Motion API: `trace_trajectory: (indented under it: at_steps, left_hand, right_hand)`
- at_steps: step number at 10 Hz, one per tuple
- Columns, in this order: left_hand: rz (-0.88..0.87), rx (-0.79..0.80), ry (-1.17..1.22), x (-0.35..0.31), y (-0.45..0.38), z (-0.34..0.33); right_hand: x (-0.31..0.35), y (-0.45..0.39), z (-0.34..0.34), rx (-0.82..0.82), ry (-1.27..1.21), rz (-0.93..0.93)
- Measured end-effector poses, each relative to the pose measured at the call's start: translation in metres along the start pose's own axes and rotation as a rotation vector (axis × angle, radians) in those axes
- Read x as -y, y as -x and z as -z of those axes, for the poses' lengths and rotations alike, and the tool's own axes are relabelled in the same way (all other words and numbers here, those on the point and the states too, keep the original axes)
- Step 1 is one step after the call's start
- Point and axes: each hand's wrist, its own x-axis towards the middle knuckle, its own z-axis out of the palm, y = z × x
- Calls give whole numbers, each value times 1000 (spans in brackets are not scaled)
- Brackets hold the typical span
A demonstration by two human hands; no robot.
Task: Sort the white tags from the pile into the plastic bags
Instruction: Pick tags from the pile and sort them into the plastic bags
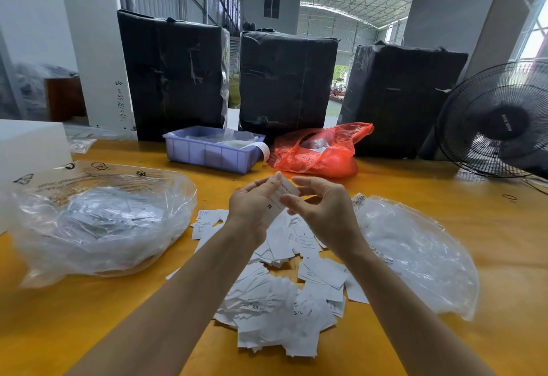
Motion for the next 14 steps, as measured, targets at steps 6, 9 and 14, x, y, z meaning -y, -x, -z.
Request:
trace_trajectory:
  at_steps: [6,9,14]
  left_hand:
    - [35,202,-708,-20,-15,25]
    - [-332,-494,-1088,-77,-36,124]
    - [-233,-641,-1509,-72,-78,157]
  right_hand:
    - [-9,-9,19,8,-327,-358]
    - [-34,-29,80,45,498,-339]
    - [-96,-7,114,161,873,-605]
